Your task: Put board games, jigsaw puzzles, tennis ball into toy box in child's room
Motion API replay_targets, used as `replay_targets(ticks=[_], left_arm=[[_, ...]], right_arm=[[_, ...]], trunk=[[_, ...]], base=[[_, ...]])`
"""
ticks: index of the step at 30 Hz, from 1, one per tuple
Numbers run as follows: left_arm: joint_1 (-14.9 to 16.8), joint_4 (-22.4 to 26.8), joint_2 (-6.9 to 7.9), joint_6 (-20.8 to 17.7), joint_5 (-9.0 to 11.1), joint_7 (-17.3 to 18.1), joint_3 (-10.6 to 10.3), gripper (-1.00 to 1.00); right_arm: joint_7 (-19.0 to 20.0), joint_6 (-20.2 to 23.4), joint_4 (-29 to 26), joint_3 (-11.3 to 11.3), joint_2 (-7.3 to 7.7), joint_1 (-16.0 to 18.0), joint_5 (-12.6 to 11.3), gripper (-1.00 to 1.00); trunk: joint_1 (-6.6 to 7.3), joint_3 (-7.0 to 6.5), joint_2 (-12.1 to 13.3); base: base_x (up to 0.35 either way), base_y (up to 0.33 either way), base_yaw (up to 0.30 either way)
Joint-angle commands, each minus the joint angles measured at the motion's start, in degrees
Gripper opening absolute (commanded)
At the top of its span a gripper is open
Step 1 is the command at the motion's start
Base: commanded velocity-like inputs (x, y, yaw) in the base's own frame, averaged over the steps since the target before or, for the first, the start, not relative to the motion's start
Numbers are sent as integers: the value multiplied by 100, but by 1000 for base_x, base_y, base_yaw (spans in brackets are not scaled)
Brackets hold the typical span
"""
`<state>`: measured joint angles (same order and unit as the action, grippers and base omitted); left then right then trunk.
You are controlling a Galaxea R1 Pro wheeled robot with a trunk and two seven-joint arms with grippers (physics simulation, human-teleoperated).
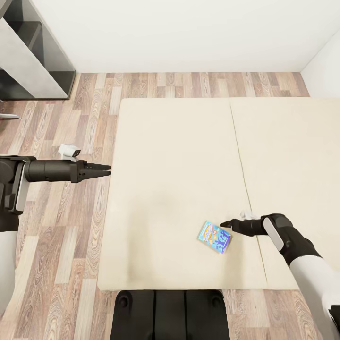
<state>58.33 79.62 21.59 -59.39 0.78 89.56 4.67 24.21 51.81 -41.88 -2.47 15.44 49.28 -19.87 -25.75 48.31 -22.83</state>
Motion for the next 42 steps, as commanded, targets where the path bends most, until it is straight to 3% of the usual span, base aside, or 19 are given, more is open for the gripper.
replay_targets(ticks=[1,9,24,42], left_arm=[[2,0,2,-61,1,18,-4,100],[-5,0,3,-61,1,14,1,100],[-6,0,-4,-61,1,13,2,100],[-4,0,-6,-61,-1,15,2,100]], right_arm=[[34,-24,32,-17,5,3,27,100],[39,-232,334,-32,-8,3,26,100],[54,-274,397,-34,-41,3,27,100],[58,-276,400,-108,-379,3,47,100]], trunk=[[-3,6,-9],[-3,6,-9],[-3,6,-9],[-3,6,-9]], base=[[0,0,0],[0,0,0],[0,0,0],[0,0,0]])
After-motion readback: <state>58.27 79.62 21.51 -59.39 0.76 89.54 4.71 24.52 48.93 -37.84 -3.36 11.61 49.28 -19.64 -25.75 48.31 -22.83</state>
